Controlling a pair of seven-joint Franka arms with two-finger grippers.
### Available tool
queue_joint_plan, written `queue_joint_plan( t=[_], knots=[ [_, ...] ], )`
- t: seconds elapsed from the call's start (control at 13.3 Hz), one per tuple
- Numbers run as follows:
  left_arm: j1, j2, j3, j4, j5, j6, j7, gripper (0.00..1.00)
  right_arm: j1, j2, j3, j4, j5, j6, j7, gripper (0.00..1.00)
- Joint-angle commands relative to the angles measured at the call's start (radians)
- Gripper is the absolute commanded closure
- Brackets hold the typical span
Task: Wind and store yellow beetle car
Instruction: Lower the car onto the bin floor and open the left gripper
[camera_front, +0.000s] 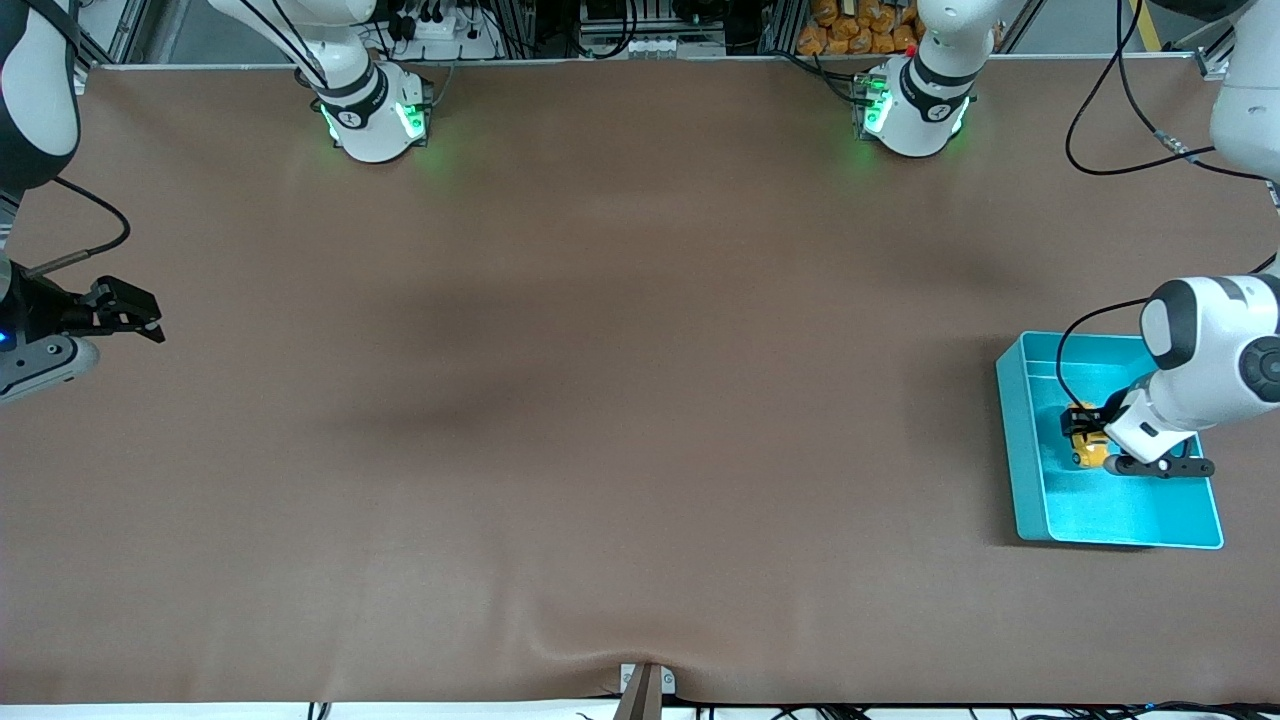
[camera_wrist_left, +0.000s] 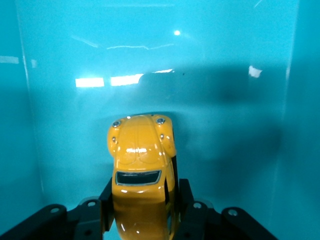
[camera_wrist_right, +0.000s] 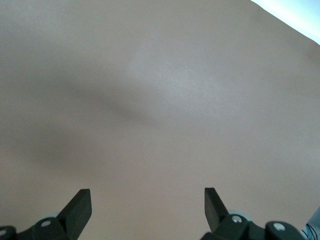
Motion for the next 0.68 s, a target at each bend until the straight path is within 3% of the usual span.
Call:
queue_joint_plan(
  t=[0.0,0.6],
  knots=[
    [0.002,0.010,0.003,0.021,0.052,0.000,0.010,0.01,-0.003,-0.180,-0.007,-0.217,0.009,0.181,0.012,0.00],
    [-0.003,-0.125,-0.058,0.026,0.009,-0.011,-0.008,0.00,0.003,-0.184,-0.007,-0.217,0.010,0.175,0.015,0.00]
  ],
)
